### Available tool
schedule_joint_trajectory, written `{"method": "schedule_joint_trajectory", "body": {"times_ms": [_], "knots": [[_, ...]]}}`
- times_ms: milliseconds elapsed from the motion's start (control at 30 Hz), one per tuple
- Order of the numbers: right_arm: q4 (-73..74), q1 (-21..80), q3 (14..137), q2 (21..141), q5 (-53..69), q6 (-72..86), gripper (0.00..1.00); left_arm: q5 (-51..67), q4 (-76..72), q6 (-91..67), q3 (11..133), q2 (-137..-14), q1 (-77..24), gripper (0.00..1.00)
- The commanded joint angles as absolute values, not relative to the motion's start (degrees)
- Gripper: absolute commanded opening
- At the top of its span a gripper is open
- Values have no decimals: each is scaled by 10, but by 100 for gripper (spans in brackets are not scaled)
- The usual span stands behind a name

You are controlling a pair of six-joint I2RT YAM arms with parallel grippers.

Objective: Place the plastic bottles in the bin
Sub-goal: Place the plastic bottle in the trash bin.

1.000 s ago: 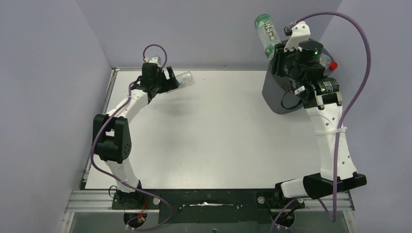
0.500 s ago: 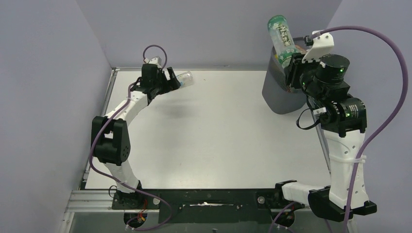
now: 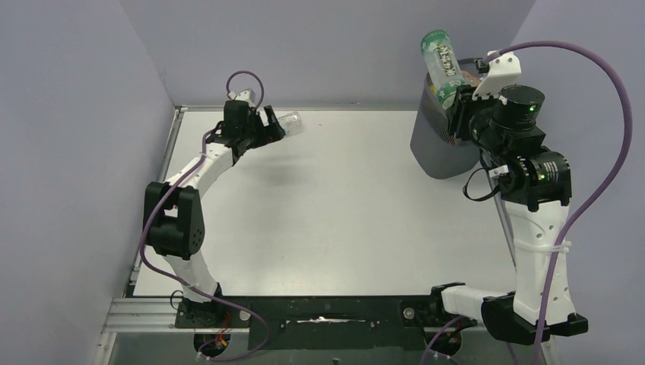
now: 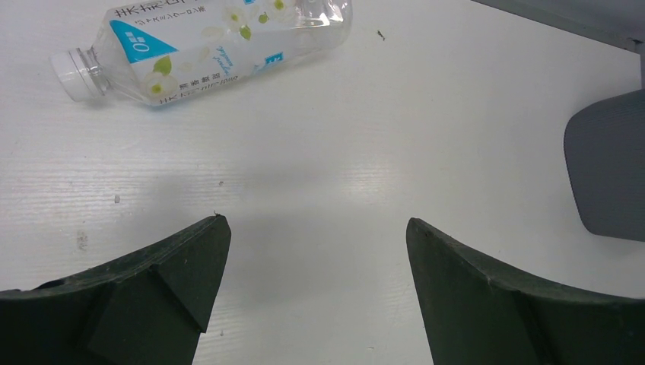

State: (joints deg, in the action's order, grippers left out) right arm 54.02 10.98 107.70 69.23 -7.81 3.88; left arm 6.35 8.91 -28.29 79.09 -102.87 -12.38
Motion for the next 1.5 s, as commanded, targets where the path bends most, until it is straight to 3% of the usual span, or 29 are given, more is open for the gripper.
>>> {"method": "schedule_joint_trajectory", "body": {"times_ms": [0,767,1267,1367,1467], "knots": [[508,90,1072,712,-54,42,24,73,50,-286,795,-1004,-125,87],[551,-123,1141,847,165,109,24,80,54,-282,803,-1012,-122,87],[562,-136,1152,899,198,115,26,81,48,-284,795,-1012,-123,87],[570,-137,1175,909,193,116,37,79,48,-284,795,-1011,-123,87],[575,-137,1185,912,190,118,59,79,49,-283,794,-1009,-123,87]]}}
